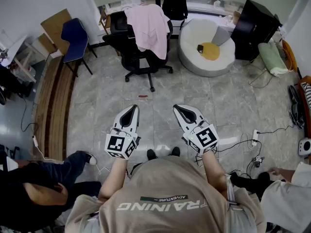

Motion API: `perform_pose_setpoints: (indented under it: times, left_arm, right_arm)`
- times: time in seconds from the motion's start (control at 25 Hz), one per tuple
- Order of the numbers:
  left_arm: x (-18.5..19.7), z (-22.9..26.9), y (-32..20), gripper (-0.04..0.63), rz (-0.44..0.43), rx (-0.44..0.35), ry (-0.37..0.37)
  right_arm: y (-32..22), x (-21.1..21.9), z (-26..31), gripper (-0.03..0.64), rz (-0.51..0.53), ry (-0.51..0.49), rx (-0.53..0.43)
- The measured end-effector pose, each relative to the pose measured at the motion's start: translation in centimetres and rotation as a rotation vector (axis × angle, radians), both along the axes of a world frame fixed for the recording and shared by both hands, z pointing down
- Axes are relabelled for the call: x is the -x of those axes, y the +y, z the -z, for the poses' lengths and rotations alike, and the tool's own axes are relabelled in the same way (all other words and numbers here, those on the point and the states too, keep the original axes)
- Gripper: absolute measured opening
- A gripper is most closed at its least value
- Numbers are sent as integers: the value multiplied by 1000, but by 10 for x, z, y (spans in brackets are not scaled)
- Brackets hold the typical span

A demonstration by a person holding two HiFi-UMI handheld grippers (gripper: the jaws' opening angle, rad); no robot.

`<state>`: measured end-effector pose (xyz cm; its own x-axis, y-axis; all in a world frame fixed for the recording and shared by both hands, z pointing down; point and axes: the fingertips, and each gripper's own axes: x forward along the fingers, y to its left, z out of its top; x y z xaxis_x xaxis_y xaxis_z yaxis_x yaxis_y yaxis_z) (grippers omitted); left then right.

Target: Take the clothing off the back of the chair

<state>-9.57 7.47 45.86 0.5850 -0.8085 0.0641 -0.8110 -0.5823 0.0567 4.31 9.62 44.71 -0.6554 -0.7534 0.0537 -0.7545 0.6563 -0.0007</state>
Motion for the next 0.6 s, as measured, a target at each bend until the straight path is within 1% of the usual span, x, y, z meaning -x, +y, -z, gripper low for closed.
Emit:
perform_pose_setpoints:
  times: [0.44, 0.6]
  left_arm:
    - [7, -5, -20, 14, -25, 7, -3]
    - [9, -3, -29, 14, -43, -4, 0]
  right_arm:
    - [-17, -6, -11, 31, -50, 9, 19]
    - [-24, -6, -12, 31, -72, 4, 22]
